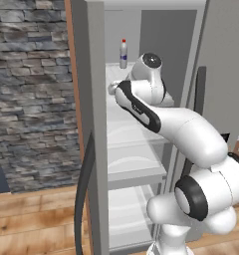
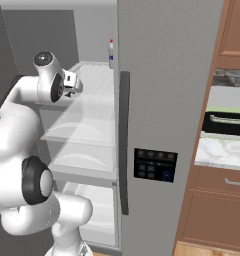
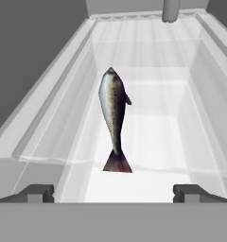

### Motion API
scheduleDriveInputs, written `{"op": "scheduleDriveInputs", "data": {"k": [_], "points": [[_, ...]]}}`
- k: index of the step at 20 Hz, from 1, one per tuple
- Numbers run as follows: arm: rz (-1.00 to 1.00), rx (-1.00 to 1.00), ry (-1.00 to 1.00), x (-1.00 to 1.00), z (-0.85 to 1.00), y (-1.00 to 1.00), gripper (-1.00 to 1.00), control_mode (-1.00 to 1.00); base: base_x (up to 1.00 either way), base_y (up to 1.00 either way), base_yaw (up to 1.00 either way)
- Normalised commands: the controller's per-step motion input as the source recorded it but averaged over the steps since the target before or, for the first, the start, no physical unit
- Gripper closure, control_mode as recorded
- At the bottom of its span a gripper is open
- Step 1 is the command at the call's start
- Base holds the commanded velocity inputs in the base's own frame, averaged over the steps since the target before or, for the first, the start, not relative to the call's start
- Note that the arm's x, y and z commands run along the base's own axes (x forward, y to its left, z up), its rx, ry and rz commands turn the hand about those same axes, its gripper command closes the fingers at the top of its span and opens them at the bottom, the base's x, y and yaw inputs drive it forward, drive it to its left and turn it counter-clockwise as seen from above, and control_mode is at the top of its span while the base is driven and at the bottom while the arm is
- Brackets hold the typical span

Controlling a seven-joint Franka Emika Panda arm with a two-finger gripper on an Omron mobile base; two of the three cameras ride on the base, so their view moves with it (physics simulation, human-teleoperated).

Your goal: Take the fish out of the fridge, briefly rinse it in the sink, and place it on the tray next to the sink.

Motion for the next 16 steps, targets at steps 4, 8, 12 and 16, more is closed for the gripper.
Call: {"op": "scheduleDriveInputs", "data": {"k": [4,8,12,16], "points": [[0.0,-0.01,0.0,0.13,-0.25,0.09,-1.0,-1.0,0.0,0.0,0.0],[0.0,0.0,0.0,0.18,-0.01,0.03,-1.0,-1.0,0.0,0.0,0.0],[0.0,0.0,0.0,0.22,-0.02,0.01,-1.0,-1.0,0.0,0.0,0.0],[0.0,0.0,0.0,0.24,-0.15,0.0,-1.0,-1.0,0.0,0.0,0.0]]}}
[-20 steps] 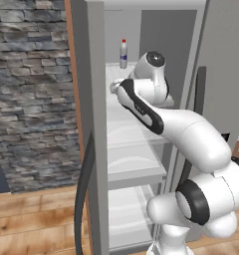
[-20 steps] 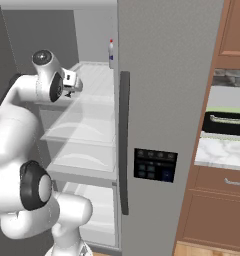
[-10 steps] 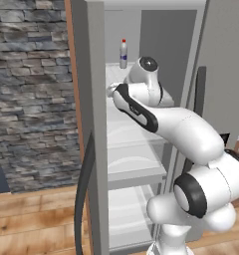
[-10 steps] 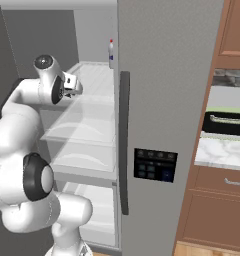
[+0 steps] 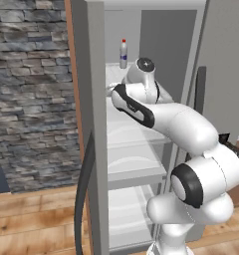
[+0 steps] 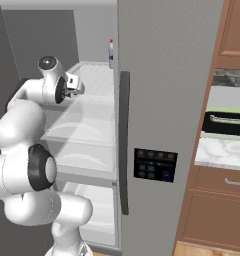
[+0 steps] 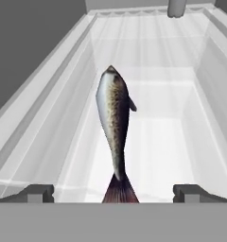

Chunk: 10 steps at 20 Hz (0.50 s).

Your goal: Take the fish out of the fridge, briefly rinse it in the sink, and place it on the tray next to the sink.

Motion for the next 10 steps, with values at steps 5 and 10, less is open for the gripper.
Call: {"op": "scheduleDriveInputs", "data": {"k": [5,10], "points": [[0.0,0.0,0.0,0.22,-0.25,0.0,-1.0,-1.0,0.0,0.0,0.0],[0.0,0.0,0.0,0.25,-0.11,0.0,-1.0,-1.0,0.0,0.0,0.0]]}}
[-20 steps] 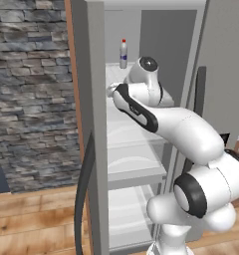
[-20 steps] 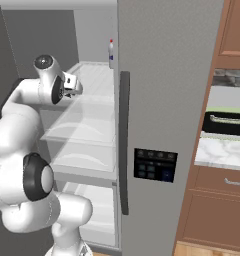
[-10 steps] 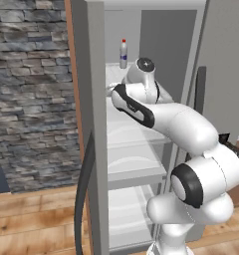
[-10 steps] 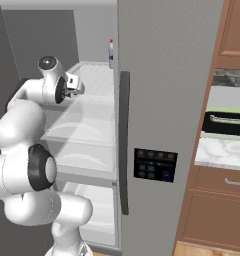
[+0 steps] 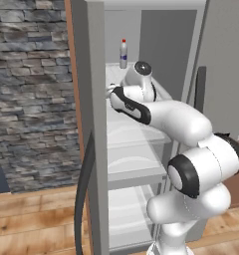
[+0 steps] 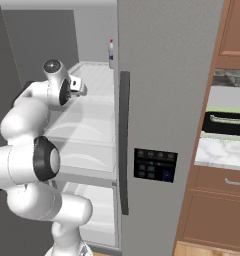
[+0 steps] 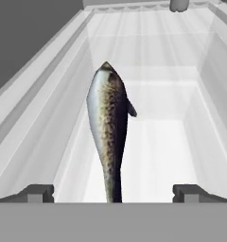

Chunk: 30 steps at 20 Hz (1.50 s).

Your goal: Take the fish out of the fridge, briefly rinse it in the sink, and place it on the tray next to the sink.

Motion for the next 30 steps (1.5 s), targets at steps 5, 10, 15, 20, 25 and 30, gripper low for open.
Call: {"op": "scheduleDriveInputs", "data": {"k": [5,10,15,20,25,30], "points": [[0.0,0.0,0.0,0.3,-0.03,0.0,-1.0,-1.0,0.0,0.0,0.0],[0.0,0.0,0.0,0.25,-0.15,0.03,-1.0,-1.0,0.0,0.0,0.0],[0.0,-0.01,0.0,0.11,-0.44,0.0,-1.0,-1.0,0.0,0.0,0.0],[0.0,-0.03,0.0,0.04,-0.59,0.0,-1.0,-1.0,0.0,0.0,0.0],[0.0,-0.04,0.0,0.16,-0.51,0.08,1.0,-1.0,0.0,0.0,0.0],[0.0,0.0,-0.01,0.06,-0.07,0.0,1.0,-1.0,0.0,0.0,0.0]]}}
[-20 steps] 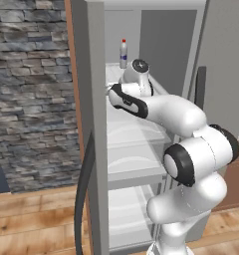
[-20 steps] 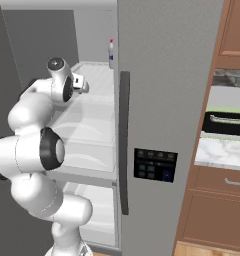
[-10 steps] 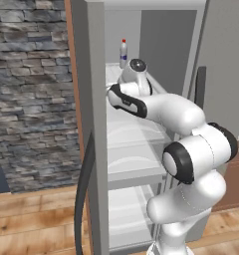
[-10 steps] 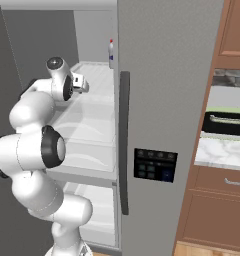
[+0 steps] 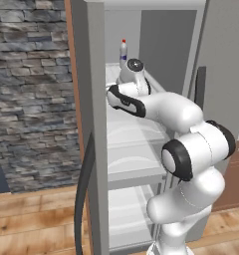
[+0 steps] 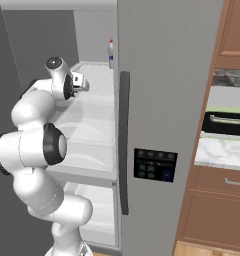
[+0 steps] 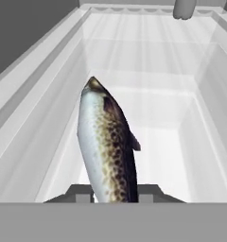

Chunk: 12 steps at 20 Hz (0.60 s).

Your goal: Take the fish out of the fridge, briefly rinse it in the sink, and place it on the tray next to the sink.

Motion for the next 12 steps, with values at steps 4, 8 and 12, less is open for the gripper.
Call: {"op": "scheduleDriveInputs", "data": {"k": [4,8,12], "points": [[0.0,0.0,0.0,-0.1,0.0,0.0,1.0,-1.0,0.0,0.0,0.0],[-0.04,0.0,-0.01,-0.66,0.0,0.0,1.0,-1.0,0.0,0.0,0.0],[-0.23,0.09,-0.08,-1.0,0.36,-0.09,1.0,-1.0,0.0,0.0,0.0]]}}
